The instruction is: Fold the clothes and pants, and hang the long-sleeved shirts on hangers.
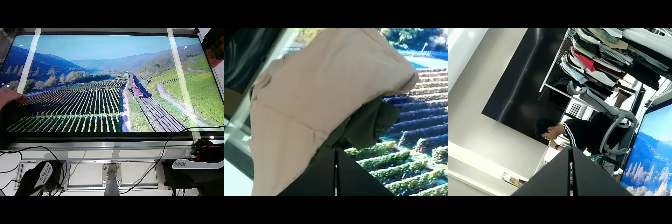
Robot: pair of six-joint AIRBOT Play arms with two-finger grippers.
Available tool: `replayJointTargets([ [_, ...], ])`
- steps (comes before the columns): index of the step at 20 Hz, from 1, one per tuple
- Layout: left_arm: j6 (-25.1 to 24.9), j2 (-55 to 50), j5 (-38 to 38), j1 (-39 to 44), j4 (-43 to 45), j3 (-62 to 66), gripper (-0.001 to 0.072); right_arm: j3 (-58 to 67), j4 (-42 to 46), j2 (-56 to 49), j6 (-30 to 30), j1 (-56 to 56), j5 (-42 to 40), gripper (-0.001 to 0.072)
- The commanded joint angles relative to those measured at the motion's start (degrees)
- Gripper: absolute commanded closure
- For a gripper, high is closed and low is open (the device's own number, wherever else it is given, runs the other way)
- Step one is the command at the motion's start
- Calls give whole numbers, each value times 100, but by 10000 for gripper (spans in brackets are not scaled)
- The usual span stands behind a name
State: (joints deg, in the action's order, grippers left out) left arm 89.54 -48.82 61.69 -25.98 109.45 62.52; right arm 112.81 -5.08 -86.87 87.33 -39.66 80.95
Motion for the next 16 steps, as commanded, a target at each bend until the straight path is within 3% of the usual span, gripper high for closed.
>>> replayJointTargets([
  [1,-48,-229,-122,-48,7,-11,698,4,0,-2,2,7,0,696],
  [7,-1176,-697,-245,-50,109,-212,691,4,0,-2,2,7,2,696],
  [8,-1294,-848,-254,-48,278,-212,612,4,0,-2,2,7,2,697],
  [9,-1373,-994,-254,-50,426,-212,452,4,0,-2,2,7,2,697],
  [10,-1377,-1130,-256,-50,595,-212,355,4,0,-2,2,7,2,697],
  [16,-1379,-1814,-817,-37,898,-212,341,4,0,-2,2,7,2,696],
])
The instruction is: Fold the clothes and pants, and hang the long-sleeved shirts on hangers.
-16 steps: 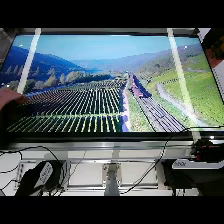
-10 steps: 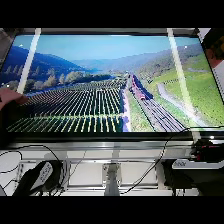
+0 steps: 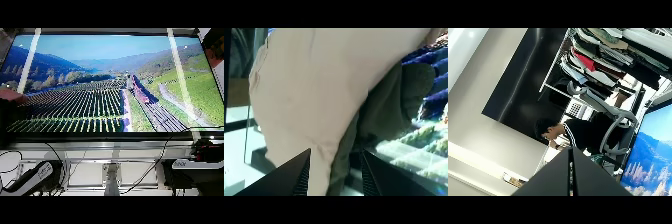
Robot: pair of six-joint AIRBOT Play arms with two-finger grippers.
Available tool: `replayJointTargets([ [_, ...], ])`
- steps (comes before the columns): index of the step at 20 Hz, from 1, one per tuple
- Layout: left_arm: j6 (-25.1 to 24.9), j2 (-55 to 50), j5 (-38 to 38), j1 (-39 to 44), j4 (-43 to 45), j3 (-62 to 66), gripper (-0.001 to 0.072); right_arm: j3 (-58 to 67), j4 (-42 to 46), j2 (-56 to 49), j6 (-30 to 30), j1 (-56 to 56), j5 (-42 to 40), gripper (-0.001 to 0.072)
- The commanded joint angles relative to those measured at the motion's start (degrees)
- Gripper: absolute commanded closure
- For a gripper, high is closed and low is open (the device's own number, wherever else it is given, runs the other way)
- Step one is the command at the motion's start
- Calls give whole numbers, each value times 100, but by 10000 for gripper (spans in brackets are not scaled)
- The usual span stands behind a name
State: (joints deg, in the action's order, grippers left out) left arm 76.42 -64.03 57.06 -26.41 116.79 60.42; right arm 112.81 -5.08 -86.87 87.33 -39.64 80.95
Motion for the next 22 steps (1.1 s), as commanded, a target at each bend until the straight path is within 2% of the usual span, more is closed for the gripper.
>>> replayJointTargets([
  [1,-70,-378,-470,4,173,-2,341,4,0,-2,2,4,2,697],
  [4,-175,-680,-682,24,170,-2,341,4,0,-2,2,4,2,696],
  [7,-680,-866,-962,39,170,-2,341,4,0,-2,2,4,0,696],
  [11,-686,-990,-1305,37,203,-2,342,4,0,-2,2,4,2,696],
  [18,-855,-1250,-1408,37,310,-2,354,4,0,-2,2,4,2,697],
  [19,-855,-1266,-1453,35,374,-2,397,4,0,-2,2,4,0,696],
  [20,-855,-1281,-1469,35,455,-2,472,4,0,-2,2,4,0,696],
  [22,-855,-1329,-1467,35,474,-2,534,4,0,-2,2,4,2,696],
])
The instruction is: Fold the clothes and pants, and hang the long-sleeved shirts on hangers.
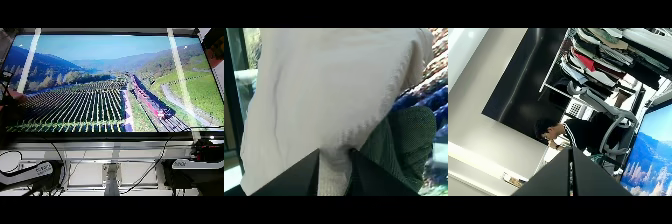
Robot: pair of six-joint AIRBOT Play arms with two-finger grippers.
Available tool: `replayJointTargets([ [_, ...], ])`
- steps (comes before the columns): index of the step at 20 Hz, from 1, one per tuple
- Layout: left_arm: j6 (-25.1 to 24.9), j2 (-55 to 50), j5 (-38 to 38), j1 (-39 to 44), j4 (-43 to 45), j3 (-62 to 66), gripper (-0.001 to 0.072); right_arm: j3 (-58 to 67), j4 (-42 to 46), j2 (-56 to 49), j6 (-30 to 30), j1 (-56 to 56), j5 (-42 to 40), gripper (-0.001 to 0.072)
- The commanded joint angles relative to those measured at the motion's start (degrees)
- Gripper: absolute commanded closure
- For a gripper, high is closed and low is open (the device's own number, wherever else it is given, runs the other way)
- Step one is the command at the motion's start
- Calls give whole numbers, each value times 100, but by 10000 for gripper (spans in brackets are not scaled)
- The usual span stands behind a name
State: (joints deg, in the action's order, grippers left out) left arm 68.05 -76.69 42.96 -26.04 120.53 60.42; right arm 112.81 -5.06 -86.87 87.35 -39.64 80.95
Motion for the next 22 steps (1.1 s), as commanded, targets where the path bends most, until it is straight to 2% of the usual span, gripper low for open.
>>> replayJointTargets([
  [1,-17,-94,-61,-2,103,-2,627,4,-2,-2,0,4,2,697],
  [2,-17,-120,-68,-2,101,-2,699,4,-2,-2,0,4,2,696],
  [6,120,50,-122,0,203,162,697,4,-2,-2,0,4,0,697],
  [9,1471,608,-179,0,208,793,697,4,-2,-2,0,4,2,697],
  [11,1685,1086,-363,-2,229,1285,699,4,-2,-2,0,4,2,697],
  [13,1930,1648,-1043,-2,223,1646,699,4,-2,-2,0,4,2,696],
  [15,2129,2184,-2085,-2,162,1814,698,4,-2,-2,0,4,2,696],
  [17,2260,2588,-2719,37,-673,1821,699,4,-2,-2,0,4,0,696],
  [18,2306,2708,-2656,114,-1453,1818,699,4,-2,-2,0,4,0,696],
  [20,2146,2802,-2037,590,-2723,1818,699,4,-2,-2,0,4,0,696],
  [22,1580,2765,-1416,1438,-3121,1818,699,4,0,-2,0,4,2,696],
])
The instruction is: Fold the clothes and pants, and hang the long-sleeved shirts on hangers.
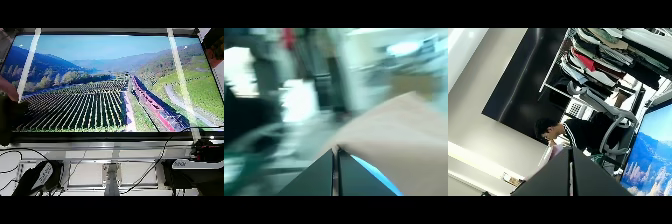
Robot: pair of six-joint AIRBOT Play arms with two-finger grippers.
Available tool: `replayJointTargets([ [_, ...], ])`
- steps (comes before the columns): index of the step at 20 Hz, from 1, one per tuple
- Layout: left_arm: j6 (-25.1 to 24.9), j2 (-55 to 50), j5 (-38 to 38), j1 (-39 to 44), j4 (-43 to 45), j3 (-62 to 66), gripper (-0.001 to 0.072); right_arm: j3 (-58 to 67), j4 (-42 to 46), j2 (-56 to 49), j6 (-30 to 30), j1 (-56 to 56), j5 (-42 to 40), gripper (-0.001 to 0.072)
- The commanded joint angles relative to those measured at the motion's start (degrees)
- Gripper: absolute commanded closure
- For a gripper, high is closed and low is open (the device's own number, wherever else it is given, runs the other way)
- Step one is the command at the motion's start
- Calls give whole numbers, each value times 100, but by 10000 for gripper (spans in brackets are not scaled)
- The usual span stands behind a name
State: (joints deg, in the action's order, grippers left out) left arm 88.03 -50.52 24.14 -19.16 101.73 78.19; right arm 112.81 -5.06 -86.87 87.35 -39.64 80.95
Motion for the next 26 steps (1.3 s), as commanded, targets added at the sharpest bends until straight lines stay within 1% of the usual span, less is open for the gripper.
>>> replayJointTargets([
  [1,-514,103,621,1239,-1399,42,699,4,-2,-2,0,4,0,696],
  [4,-516,-236,636,2935,-1482,42,700,4,-2,-2,0,4,0,696],
  [6,-514,-612,640,3847,-1482,42,700,4,-13,0,22,4,-74,696],
  [9,-514,-1287,704,4752,-1480,42,699,4,-9,4,20,4,-155,696],
  [12,-514,-1926,949,5219,-1478,42,697,4,-11,9,22,4,-157,696],
  [13,-514,-2063,1019,5276,-1478,42,666,4,-13,9,22,4,-157,696],
  [15,-511,-2212,1099,5298,-1482,42,346,4,-11,9,22,0,-157,696],
  [16,-511,-2212,1141,5298,-1480,42,307,4,-9,9,20,0,-201,696],
  [17,-511,-2197,1174,5298,-1480,42,307,4,-2,9,20,0,-223,696],
  [21,-511,-2142,1423,5298,-1480,42,309,4,140,9,15,4,-264,696],
  [22,-509,-2138,1497,5294,-1480,42,311,4,304,9,15,4,-295,697],
  [23,-509,-2140,1552,5294,-1480,42,333,4,560,9,9,4,-275,697],
  [24,-509,-2138,1624,5294,-1480,42,493,4,1025,9,7,4,-205,697],
  [25,-511,-2138,1733,5292,-1475,42,684,4,1615,7,9,4,-68,697],
  [26,-509,-2138,1829,5276,-1438,42,697,0,2288,2,9,4,138,698],
])
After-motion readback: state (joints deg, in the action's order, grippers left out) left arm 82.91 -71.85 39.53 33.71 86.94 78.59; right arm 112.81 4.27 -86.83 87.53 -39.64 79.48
